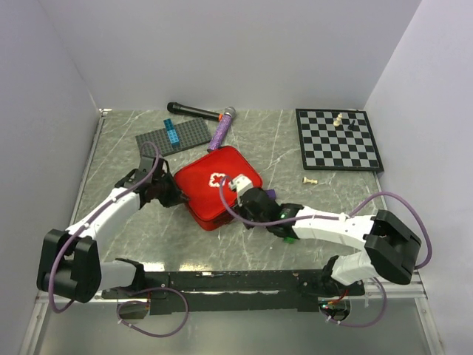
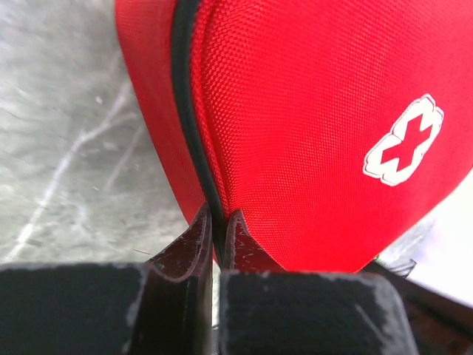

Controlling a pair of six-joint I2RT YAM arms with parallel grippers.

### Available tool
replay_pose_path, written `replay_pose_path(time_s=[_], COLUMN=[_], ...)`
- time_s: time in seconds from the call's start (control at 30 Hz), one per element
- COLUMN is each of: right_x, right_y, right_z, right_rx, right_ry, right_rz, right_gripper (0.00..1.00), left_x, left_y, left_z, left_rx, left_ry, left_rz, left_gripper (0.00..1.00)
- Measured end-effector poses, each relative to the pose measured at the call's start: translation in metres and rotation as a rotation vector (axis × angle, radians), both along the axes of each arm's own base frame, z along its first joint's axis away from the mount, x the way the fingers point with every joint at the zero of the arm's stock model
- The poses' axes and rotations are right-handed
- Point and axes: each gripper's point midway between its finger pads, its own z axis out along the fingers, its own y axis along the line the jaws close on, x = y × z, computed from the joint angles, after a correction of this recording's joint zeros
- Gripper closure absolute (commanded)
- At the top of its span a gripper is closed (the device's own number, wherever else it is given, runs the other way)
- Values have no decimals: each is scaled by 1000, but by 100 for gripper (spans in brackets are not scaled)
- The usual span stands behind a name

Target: Organize the medicine kit

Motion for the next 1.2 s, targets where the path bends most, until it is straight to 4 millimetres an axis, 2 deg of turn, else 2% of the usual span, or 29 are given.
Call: replay_pose_path(time_s=[0.07, 0.23, 0.33, 0.43, 0.5, 0.57, 0.67, 0.77, 0.83, 0.9, 1.03, 1.1, 1.17, 1.2], right_x=[12, 59, 77, 80, 78, 73, 57, 31, 15, 1, -13, -17, -20, -20], right_y=[-12, -58, -62, -56, -51, -44, -29, -10, 0, 9, 19, 22, 25, 25], right_z=[-1, -6, -5, -3, -2, -2, -2, -4, -5, -6, -6, -7, -8, -7], right_rx=[11, 30, 69, 95, 101, 92, 51, -2, -26, -40, -64, -73, -80, -82], right_ry=[25, 95, 122, 131, 130, 116, 80, 53, 42, 35, 21, 16, 11, 8], right_rz=[-75, -351, -420, -410, -387, -350, -276, -176, -122, -73, -8, 15, 34, 38], right_gripper=[100, 100, 100, 100, 100, 100, 100, 100, 100, 100, 100, 100, 100, 100], left_x=[3, 14, 18, 24, 29, 35, 48, 69, 81, 85, 78, 68, 42, 36], left_y=[5, 23, 29, 35, 39, 46, 62, 96, 119, 134, 136, 128, 104, 92], left_z=[0, 0, 0, 0, 1, 1, 4, 11, 17, 24, 40, 55, 77, 80], left_rx=[12, 35, 34, 35, 45, 69, 125, 205, 251, 287, 298, 270, 210, 194], left_ry=[-2, -27, -34, -31, -24, -14, -10, -25, -40, -49, -77, -126, -213, -225], left_rz=[-1, 22, 28, 36, 39, 42, 68, 150, 215, 265, 289, 291, 283, 256], left_gripper=[99, 99, 99, 99, 98, 83, 51, 27, 2, 4, 4, 4, 4, 4])
